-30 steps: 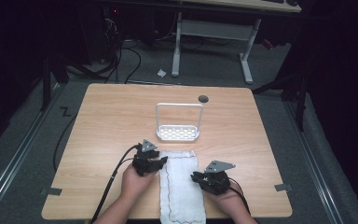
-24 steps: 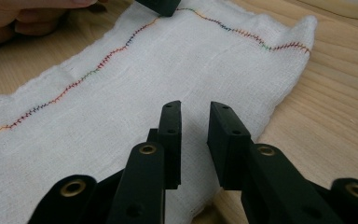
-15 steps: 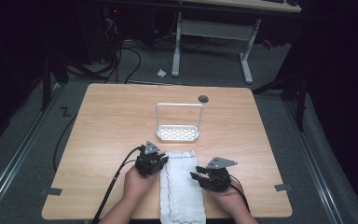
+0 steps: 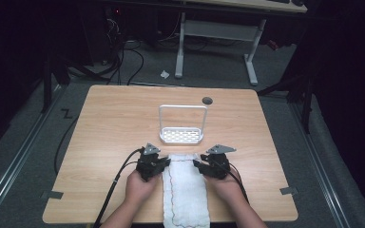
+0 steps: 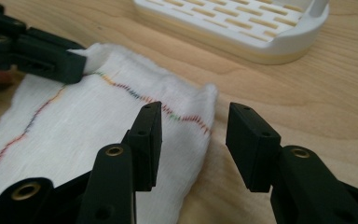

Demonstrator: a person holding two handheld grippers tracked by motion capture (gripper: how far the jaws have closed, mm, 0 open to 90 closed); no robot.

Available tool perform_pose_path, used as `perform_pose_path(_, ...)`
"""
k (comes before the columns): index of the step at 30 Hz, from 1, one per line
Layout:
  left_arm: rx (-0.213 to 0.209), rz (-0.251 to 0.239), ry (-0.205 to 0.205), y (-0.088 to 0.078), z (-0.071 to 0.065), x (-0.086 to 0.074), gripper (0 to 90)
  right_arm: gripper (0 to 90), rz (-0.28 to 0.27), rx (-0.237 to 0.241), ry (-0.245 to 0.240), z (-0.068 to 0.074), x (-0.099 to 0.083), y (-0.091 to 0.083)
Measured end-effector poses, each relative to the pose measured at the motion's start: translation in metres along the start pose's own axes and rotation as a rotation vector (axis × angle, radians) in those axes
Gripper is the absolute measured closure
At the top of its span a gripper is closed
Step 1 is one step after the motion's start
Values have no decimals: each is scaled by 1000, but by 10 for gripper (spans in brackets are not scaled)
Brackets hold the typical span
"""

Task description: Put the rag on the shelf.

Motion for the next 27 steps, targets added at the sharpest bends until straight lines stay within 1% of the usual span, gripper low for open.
perform_pose_path(1, -2, -1, -1, 0, 0, 0, 818, 559, 6, -11, 7, -1, 2, 1)
perform_pose_path(2, -3, -1, -2, 0, 0, 0, 818, 556, 9, -5, 13, -2, 4, 3)
perform_pose_path(3, -3, -1, -2, 0, 0, 0, 817, 543, 8, 7, 21, -3, 4, 5)
perform_pose_path(4, -5, -1, -3, 0, 0, 0, 815, 543, 16, 18, 17, -4, 5, 7)
perform_pose_path(5, -6, 0, -3, 0, 1, 0, 815, 530, 16, 18, 17, -4, 5, 7)
perform_pose_path(6, -9, -1, -5, 0, 1, 0, 814, 530, 38, 33, 19, -4, 4, 10)
perform_pose_path(9, -13, -2, -12, 0, 1, 0, 814, 530, 31, 31, 16, -4, 3, 11)
perform_pose_path(10, -14, -2, -13, 0, 1, 0, 814, 550, 24, 33, 16, -4, 3, 11)
perform_pose_path(11, -14, -2, -14, 1, 1, 0, 814, 550, 24, 33, 16, -4, 3, 11)
perform_pose_path(13, -16, -3, -15, 1, 2, 0, 814, 577, 13, 30, 5, -2, 2, 13)
perform_pose_path(14, -16, -3, -16, 1, 2, 0, 814, 607, 8, 29, -2, -2, 2, 13)
perform_pose_path(15, -17, -3, -17, 1, 2, 1, 815, 634, 5, 36, 2, -1, 2, 14)
perform_pose_path(17, -17, -3, -16, 1, 2, 1, 814, 669, 0, 35, -10, -1, 2, 14)
perform_pose_path(20, -14, -3, -14, 1, 1, 0, 815, 773, -1, 42, 5, 0, 2, 15)
perform_pose_path(21, -16, -3, -15, 1, 1, 0, 815, 773, -1, 42, 5, 0, 2, 15)
perform_pose_path(22, -17, -3, -16, 1, 2, 1, 816, 805, 0, 46, -5, 1, 2, 16)
perform_pose_path(23, -16, -3, -15, 1, 1, 1, 816, 805, 0, 46, -5, 1, 2, 16)
perform_pose_path(25, -16, -3, -15, 1, 1, 0, 816, 834, 3, 47, -10, 2, 2, 16)
perform_pose_path(27, -17, -3, -15, 1, 1, 0, 817, 856, 2, 34, -13, 4, 3, 16)
Point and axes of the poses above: each handheld gripper's, and its own axes: y roughly forward along the jaws, x roughly out of its top, z roughly to its left, the point moved 1 cm from there along y, roughly forward along the jaws, and after that the axes turned 14 degrees about z, right-handed, at the moved point
